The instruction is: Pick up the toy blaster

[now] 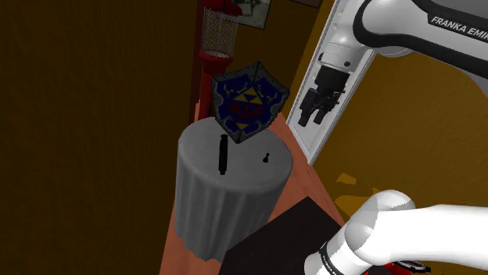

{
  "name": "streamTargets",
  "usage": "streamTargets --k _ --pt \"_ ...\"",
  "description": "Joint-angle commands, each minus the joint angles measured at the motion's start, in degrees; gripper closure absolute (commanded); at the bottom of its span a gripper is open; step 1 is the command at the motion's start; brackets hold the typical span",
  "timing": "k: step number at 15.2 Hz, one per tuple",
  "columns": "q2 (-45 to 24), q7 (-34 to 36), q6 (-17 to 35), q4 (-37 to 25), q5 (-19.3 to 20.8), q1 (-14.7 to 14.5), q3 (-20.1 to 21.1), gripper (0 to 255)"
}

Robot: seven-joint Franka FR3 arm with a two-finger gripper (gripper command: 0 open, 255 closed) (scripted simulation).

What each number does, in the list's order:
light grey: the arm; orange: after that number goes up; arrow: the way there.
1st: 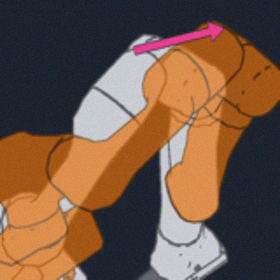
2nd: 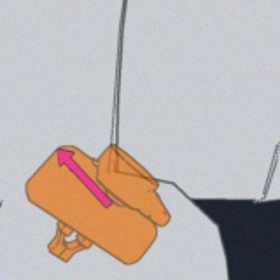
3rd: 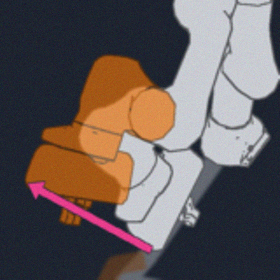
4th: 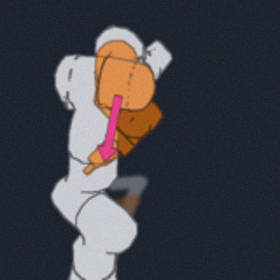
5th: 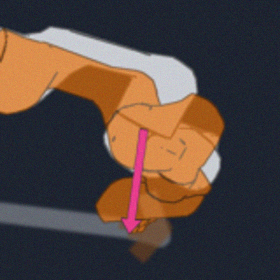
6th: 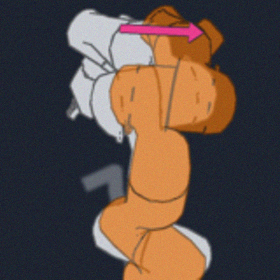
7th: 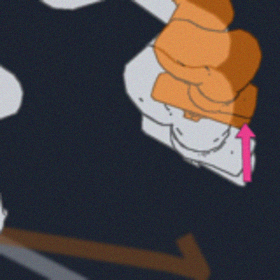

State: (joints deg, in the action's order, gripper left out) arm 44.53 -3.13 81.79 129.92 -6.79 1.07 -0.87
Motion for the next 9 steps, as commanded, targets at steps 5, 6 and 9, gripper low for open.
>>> streamTargets --k 5,6,9 --pt "-5.71 -0.82 7.40 1.37 0.03 0.08 -0.03 0" --pt "-7.29 -1.02 9.20 1.51 0.02 0.10 -0.04 0" --pt "-12.33 -1.62 14.42 1.45 -0.06 0.15 -0.07 0"
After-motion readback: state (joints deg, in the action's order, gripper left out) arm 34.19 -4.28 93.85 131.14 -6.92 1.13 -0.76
